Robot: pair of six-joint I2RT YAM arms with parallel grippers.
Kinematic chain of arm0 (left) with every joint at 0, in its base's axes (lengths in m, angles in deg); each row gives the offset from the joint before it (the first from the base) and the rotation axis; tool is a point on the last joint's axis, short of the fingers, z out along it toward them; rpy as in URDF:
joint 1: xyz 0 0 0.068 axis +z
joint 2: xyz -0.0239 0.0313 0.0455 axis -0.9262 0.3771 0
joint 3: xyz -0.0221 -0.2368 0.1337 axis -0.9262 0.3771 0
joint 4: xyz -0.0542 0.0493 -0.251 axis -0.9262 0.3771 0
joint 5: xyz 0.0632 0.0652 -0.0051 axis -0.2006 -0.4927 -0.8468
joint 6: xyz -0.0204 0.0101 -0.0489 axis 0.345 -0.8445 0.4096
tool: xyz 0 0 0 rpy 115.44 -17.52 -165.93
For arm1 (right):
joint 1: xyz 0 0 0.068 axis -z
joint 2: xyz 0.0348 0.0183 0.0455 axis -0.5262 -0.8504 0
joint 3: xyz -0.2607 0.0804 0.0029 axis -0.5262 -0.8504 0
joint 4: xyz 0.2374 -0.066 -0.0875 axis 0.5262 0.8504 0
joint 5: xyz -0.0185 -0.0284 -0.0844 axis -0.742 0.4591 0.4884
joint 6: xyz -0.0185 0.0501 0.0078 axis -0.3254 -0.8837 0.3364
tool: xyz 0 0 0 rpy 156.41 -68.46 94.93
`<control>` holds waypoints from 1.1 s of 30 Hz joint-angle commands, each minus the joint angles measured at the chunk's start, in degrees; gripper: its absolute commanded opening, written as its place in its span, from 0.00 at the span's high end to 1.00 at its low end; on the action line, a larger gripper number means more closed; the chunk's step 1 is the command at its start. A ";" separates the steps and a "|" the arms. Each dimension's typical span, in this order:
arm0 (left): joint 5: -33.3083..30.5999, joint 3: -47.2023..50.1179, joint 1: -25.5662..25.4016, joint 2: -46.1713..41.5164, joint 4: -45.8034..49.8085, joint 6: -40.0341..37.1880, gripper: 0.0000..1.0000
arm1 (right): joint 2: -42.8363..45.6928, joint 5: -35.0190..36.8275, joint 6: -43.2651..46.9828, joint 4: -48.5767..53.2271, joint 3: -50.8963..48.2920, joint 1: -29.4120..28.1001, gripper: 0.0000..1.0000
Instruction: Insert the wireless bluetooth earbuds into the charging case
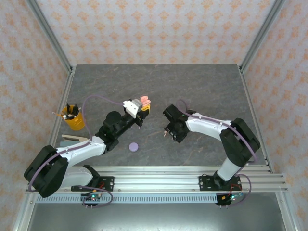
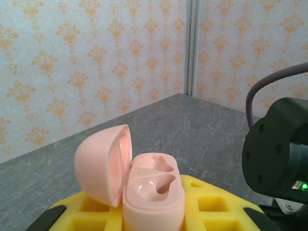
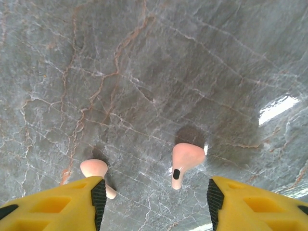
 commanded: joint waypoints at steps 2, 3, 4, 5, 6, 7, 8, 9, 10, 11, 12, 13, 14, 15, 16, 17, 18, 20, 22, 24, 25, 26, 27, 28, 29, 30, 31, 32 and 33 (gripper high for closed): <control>-0.94 -1.90 -0.40 -0.43 -1.01 0.15 1.00 | -0.95 2.01 -1.48 1.10 -0.42 -0.07 0.43; -0.95 -1.90 -0.35 -0.49 -0.92 0.15 1.00 | -1.08 2.27 -1.36 1.23 -0.25 -0.07 0.44; -0.95 -1.90 -0.37 -0.54 -0.92 0.15 1.00 | -1.31 2.51 -1.27 1.53 -0.07 -0.07 0.45; -1.01 -1.90 -0.35 -0.54 -0.92 0.13 1.00 | -1.53 2.59 -1.21 1.71 0.07 -0.07 0.45; -0.97 -1.99 -0.37 -0.54 -0.92 0.15 1.00 | -1.79 2.59 -1.11 1.78 0.09 -0.07 0.46; -0.89 -1.98 -0.37 -0.54 -0.90 0.15 1.00 | -2.04 2.55 -1.13 1.75 0.03 -0.07 0.47; -0.92 -1.98 -0.35 -0.54 -0.84 0.15 1.00 | -2.23 2.57 -1.15 1.73 0.00 -0.07 0.47; -0.88 -1.98 -0.35 -0.57 -0.83 0.15 1.00 | -2.40 2.66 -1.18 1.81 -0.05 -0.07 0.47; -0.94 -2.03 -0.35 -0.65 -0.83 0.15 1.00 | -2.50 2.81 -1.15 1.90 -0.05 -0.07 0.48; -0.95 -1.99 -0.35 -0.63 -0.78 0.15 1.00 | -2.51 2.89 -1.18 1.97 -0.14 -0.07 0.48; -0.90 -1.98 -0.35 -0.73 -0.75 0.15 1.00 | -2.60 3.03 -1.13 2.04 -0.16 -0.07 0.48; -0.98 -1.98 -0.39 -0.72 -0.74 0.07 1.00 | -2.66 3.11 -1.00 2.08 -0.15 0.00 0.49; -1.02 -1.98 -0.36 -0.85 -0.69 0.07 1.00 | -2.69 3.22 -0.92 2.16 -0.08 0.08 0.50; -0.97 -2.01 -0.35 -0.81 -0.61 0.07 1.00 | -2.85 3.25 -0.68 2.29 0.03 0.17 0.51; -0.94 -1.98 -0.39 -0.89 -0.66 0.07 1.00 | -3.01 3.39 -0.33 2.47 0.12 0.19 0.51; -0.90 -2.00 -0.35 -0.96 -0.66 0.08 1.00 | -3.22 3.42 0.01 2.79 0.33 0.27 0.52; -0.95 -1.91 -0.35 -0.93 -0.65 0.09 1.00 | -3.46 3.53 0.50 3.06 0.55 0.45 0.53; -0.95 -1.92 -0.36 -0.89 -0.57 0.07 1.00 | -3.80 3.73 1.55 3.69 0.94 0.67 0.54; -0.95 -1.90 -0.35 -0.94 -0.65 0.07 1.00 | -4.25 3.69 2.67 4.25 1.24 1.02 0.57; -0.93 -1.81 -0.40 -1.01 -0.66 0.11 1.00 | -4.61 3.77 3.79 4.94 1.51 1.37 0.60; -1.03 -1.81 -0.35 -1.09 -0.66 0.13 1.00 | -4.72 3.78 4.48 5.17 1.60 1.59 0.62; -1.03 -1.81 -0.35 -1.13 -0.59 0.07 1.00 | -4.77 3.90 5.02 5.39 1.68 1.72 0.63; -1.12 -1.75 -0.35 -1.20 -0.57 0.07 1.00 | -4.81 3.86 5.75 5.68 1.83 1.90 0.64; -1.21 -1.72 -0.35 -1.16 -0.57 0.02 1.00 | -4.88 3.88 6.60 6.06 2.10 2.02 0.66; -1.21 -1.70 -0.35 -1.28 -0.57 -0.02 1.00 | -4.88 3.86 7.38 6.27 2.34 2.19 0.68; -1.21 -1.63 -0.35 -1.25 -0.48 -0.02 1.00 | -4.91 3.80 8.32 6.51 2.55 2.33 0.68; -1.22 -1.63 -0.35 -1.33 -0.44 -0.02 1.00 | -4.99 3.76 9.33 6.79 2.87 2.47 0.69; -1.30 -1.63 -0.35 -1.41 -0.38 -0.04 1.00 | -5.03 3.61 10.34 7.08 3.16 2.64 0.70; -1.29 -1.59 -0.35 -1.40 -0.39 -0.02 1.00 | -5.06 3.63 11.69 7.40 3.51 2.81 0.70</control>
